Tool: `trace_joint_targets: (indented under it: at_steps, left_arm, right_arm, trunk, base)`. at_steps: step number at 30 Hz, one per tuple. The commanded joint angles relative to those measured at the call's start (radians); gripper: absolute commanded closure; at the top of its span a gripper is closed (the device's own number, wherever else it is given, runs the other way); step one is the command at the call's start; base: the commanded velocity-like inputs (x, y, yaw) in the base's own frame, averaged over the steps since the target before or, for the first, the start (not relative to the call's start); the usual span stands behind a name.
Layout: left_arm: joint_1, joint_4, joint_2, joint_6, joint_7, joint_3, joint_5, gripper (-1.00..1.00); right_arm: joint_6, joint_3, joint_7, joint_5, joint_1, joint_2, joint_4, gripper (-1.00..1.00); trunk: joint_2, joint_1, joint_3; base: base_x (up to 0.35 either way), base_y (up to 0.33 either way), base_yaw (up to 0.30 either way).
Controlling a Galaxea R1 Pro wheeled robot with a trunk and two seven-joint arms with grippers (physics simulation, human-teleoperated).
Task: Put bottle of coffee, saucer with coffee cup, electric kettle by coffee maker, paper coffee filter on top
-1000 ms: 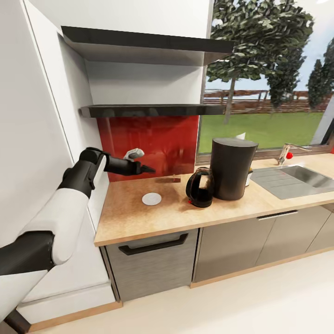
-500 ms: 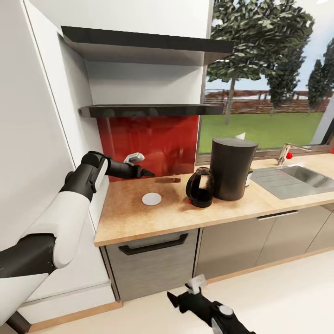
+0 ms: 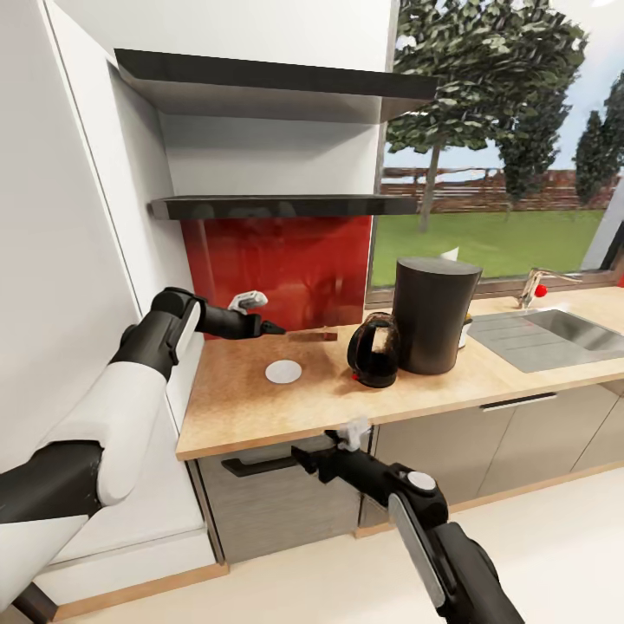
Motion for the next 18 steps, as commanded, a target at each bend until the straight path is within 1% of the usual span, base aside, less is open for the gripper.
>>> trace_joint_targets:
  at_steps: [1, 2, 3, 5, 6, 7, 8, 9, 12, 13, 15, 17, 18]
  left_arm:
    - [-0.001, 0.0, -0.003, 0.004, -0.002, 0.003, -0.01, -1.0]
    - [-0.001, 0.0, -0.004, 0.004, 0.005, 0.004, -0.01, -1.0]
    - [-0.001, 0.0, -0.006, 0.003, 0.011, 0.004, -0.009, -1.0]
    - [-0.001, 0.001, -0.009, 0.003, 0.018, 0.005, -0.006, -1.0]
    - [-0.001, 0.001, -0.011, 0.003, 0.019, 0.005, -0.006, -1.0]
    - [-0.001, 0.001, -0.017, 0.003, 0.022, 0.006, -0.005, -1.0]
    - [-0.001, 0.001, -0.024, 0.003, 0.028, 0.006, -0.005, -1.0]
    - [-0.002, 0.001, -0.03, 0.003, 0.037, 0.007, -0.004, -1.0]
    - [0.002, 0.0, -0.039, 0.004, 0.054, 0.014, 0.005, -1.0]
    - [0.003, 0.0, -0.039, 0.004, 0.055, 0.016, 0.007, -1.0]
    - [0.012, -0.001, -0.039, 0.004, 0.058, 0.03, 0.015, -1.0]
    - [0.025, -0.001, -0.039, 0.004, 0.06, 0.059, 0.018, -1.0]
    - [0.033, -0.001, -0.038, 0.003, 0.06, 0.077, 0.019, -1.0]
  right_arm:
    - [0.059, -0.002, -0.001, -0.025, -0.001, 0.009, -0.039, -1.0]
    - [0.106, -0.006, -0.002, -0.056, -0.001, 0.021, -0.064, -1.0]
    - [0.15, -0.015, -0.006, -0.098, -0.001, 0.036, -0.08, -1.0]
    - [0.222, -0.055, -0.029, -0.196, -0.001, 0.066, -0.098, -1.0]
    - [0.235, -0.065, -0.042, -0.218, -0.002, 0.072, -0.101, -1.0]
    - [0.255, -0.08, -0.079, -0.257, -0.002, 0.085, -0.104, -1.0]
    - [0.267, -0.09, -0.131, -0.289, -0.003, 0.096, -0.107, -1.0]
    - [0.275, -0.096, -0.194, -0.316, -0.003, 0.101, -0.109, -1.0]
    - [0.286, -0.104, -0.408, -0.395, -0.004, 0.101, -0.109, -1.0]
    - [0.286, -0.104, -0.441, -0.41, -0.004, 0.101, -0.109, -1.0]
    - [0.288, -0.104, -0.549, -0.473, -0.004, 0.101, -0.109, -1.0]
    - [0.289, -0.103, -0.607, -0.528, -0.004, 0.101, -0.108, -1.0]
    - [0.289, -0.103, -0.622, -0.545, -0.004, 0.101, -0.108, -1.0]
  trunk:
    - [-0.002, 0.001, -0.002]
    - [-0.002, 0.001, -0.002]
    - [-0.002, 0.001, -0.002]
    - [-0.002, 0.001, -0.002]
    - [-0.002, 0.001, -0.002]
    - [-0.002, 0.001, -0.002]
    - [-0.002, 0.001, -0.002]
    - [-0.002, 0.001, -0.002]
    - [-0.002, 0.001, -0.002]
    - [-0.002, 0.001, -0.002]
    - [-0.002, 0.001, -0.002]
    - [-0.002, 0.001, -0.002]
    - [-0.002, 0.001, -0.002]
  base:
    - [0.0, 0.0, 0.0]
    - [0.0, 0.0, 0.0]
    - [0.0, 0.0, 0.0]
    - [0.0, 0.0, 0.0]
    - [0.0, 0.0, 0.0]
    - [0.0, 0.0, 0.0]
    - [0.0, 0.0, 0.0]
    - [0.0, 0.0, 0.0]
    - [0.0, 0.0, 0.0]
    - [0.0, 0.0, 0.0]
    - [0.0, 0.0, 0.0]
    - [0.027, 0.0, 0.0]
    - [0.126, 0.0, 0.0]
